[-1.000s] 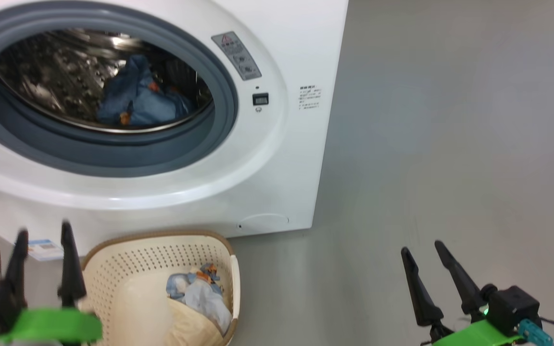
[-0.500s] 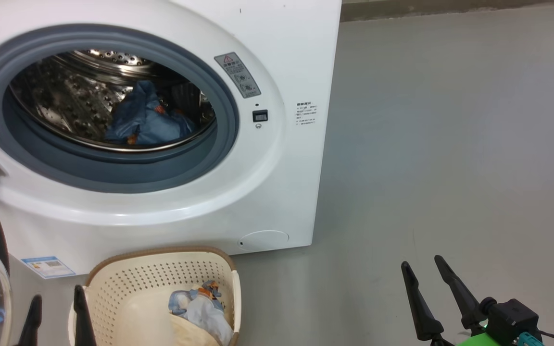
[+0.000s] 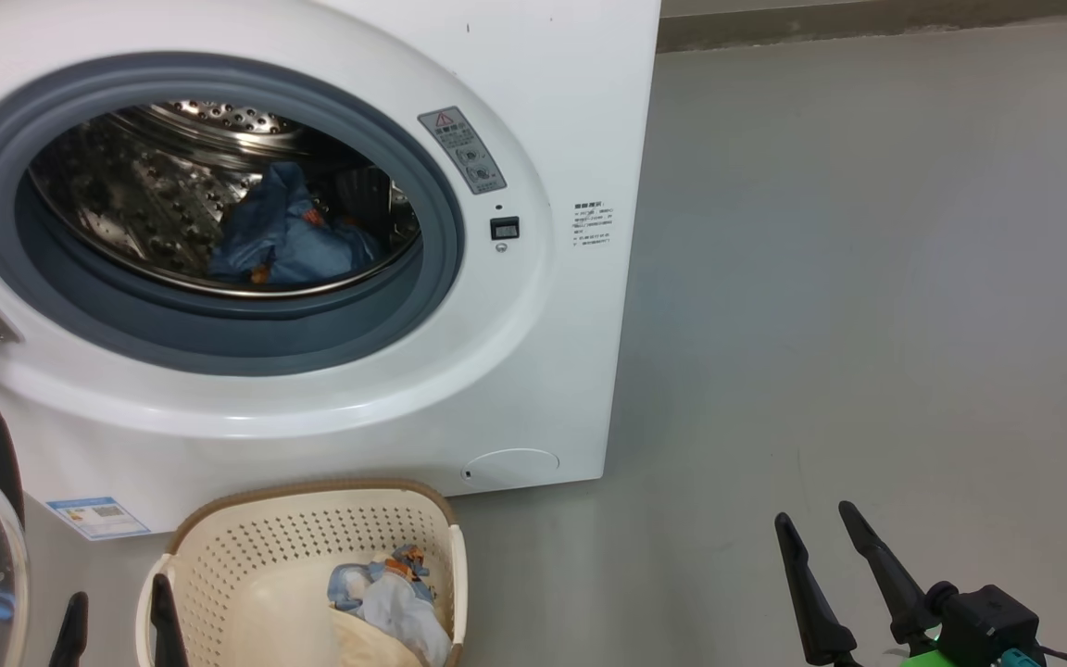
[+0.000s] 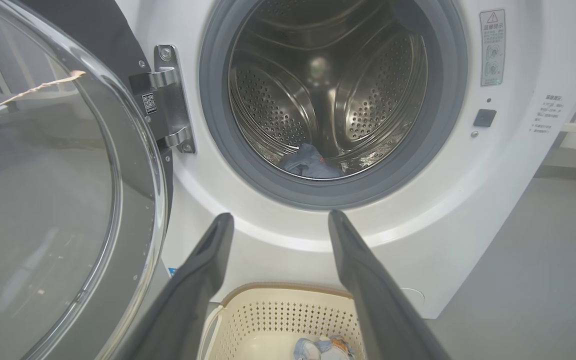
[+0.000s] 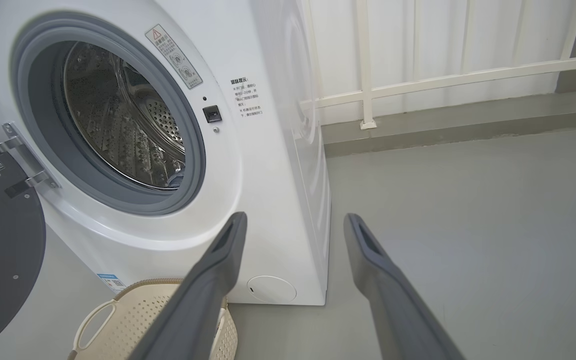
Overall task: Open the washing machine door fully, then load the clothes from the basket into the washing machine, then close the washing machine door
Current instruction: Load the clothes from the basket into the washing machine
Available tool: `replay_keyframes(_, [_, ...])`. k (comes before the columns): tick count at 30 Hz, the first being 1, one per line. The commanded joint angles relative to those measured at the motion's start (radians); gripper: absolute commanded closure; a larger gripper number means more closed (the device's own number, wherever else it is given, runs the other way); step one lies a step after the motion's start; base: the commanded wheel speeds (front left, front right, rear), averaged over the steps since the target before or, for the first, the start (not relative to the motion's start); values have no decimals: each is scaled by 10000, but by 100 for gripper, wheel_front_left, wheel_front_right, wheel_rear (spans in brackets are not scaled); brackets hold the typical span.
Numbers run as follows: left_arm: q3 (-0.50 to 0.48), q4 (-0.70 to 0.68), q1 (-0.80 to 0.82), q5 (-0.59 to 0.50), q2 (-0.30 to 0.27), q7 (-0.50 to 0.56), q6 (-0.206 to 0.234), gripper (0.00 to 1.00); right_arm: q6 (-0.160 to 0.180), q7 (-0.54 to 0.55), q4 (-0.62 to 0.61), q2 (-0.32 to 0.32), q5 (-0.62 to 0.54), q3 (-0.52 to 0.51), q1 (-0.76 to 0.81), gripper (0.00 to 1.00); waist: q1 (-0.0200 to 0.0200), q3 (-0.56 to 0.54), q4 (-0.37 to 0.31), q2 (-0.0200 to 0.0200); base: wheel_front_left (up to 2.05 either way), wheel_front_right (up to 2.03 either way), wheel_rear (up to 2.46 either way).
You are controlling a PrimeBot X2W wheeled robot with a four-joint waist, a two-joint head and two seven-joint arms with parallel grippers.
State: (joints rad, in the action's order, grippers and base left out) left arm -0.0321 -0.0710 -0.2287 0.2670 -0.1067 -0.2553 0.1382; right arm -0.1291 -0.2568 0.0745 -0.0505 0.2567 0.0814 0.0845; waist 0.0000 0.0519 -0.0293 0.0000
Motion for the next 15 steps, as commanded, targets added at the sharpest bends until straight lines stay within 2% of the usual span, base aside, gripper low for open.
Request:
replay_keyframes(1, [-393, -283, 66, -117, -65, -64, -37, 0, -16, -49, -273, -6, 37, 230, -154, 0, 0, -1, -1, 0, 0, 0, 0])
replay_keyframes(15, [-583, -223, 183, -323, 274, -64, -367, 0, -16, -49, -286, -2, 32, 242, -259, 0, 0, 134, 97, 0, 0, 0, 0])
